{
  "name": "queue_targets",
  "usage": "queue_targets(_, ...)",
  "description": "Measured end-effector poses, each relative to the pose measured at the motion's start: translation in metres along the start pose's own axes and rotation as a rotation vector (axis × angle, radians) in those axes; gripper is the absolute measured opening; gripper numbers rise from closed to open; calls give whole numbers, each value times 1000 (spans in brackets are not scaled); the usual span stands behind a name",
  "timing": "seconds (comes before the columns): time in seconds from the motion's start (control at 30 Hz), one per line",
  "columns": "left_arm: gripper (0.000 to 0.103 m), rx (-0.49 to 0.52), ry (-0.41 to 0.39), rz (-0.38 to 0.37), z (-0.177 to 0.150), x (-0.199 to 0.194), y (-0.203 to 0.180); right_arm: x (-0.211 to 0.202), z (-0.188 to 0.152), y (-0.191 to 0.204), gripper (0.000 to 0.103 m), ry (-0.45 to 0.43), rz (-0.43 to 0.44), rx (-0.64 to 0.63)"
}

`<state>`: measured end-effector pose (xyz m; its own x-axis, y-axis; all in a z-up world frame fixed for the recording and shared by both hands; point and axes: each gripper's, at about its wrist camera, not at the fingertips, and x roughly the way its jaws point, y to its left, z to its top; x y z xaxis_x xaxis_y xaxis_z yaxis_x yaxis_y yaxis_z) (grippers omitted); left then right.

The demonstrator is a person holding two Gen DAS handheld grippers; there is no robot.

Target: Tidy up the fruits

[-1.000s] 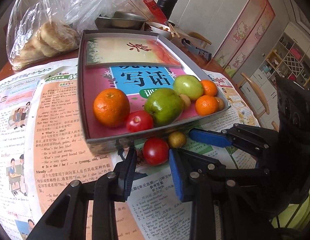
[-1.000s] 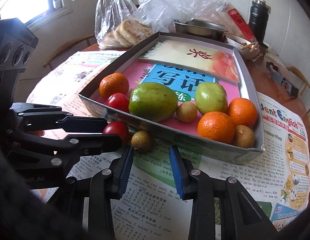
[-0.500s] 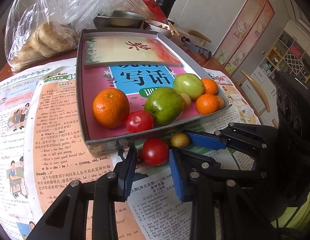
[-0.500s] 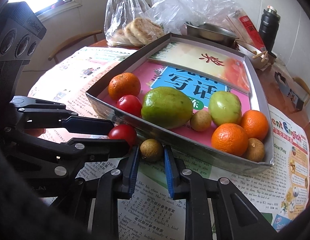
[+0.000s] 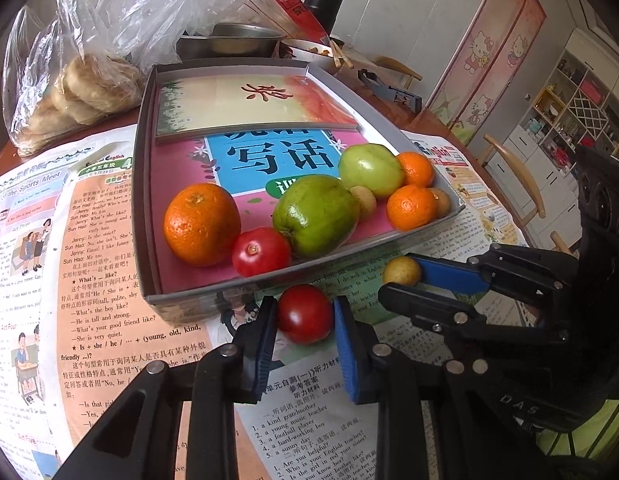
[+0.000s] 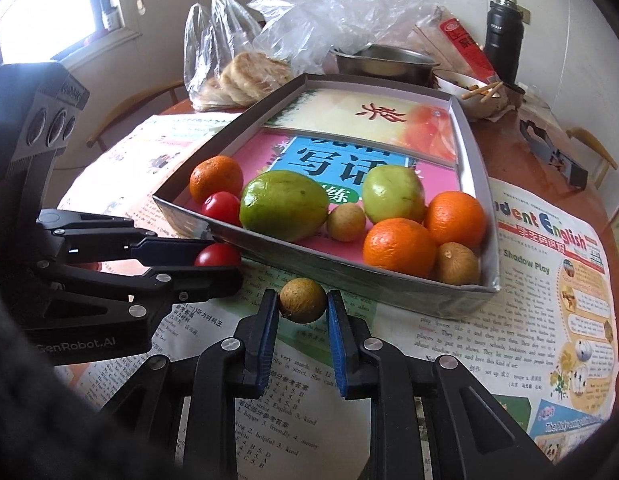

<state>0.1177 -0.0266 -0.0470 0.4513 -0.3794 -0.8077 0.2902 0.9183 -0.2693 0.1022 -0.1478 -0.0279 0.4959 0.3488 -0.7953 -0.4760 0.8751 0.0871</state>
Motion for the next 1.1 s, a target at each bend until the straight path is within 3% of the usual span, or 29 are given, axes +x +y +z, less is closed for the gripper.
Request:
queue_targets(0.3, 28, -7, -46, -11, 0, -21, -2, -18, 0, -4, 25, -39, 15, 28)
queue_targets(0.7, 28, -46, -162, 37, 13, -65, 13, -39, 14, -8, 25, -114, 13, 35)
queue_targets(1.1, 28, -24, -143, 43, 27, -49, 5, -34, 34, -15, 25, -134, -12, 30)
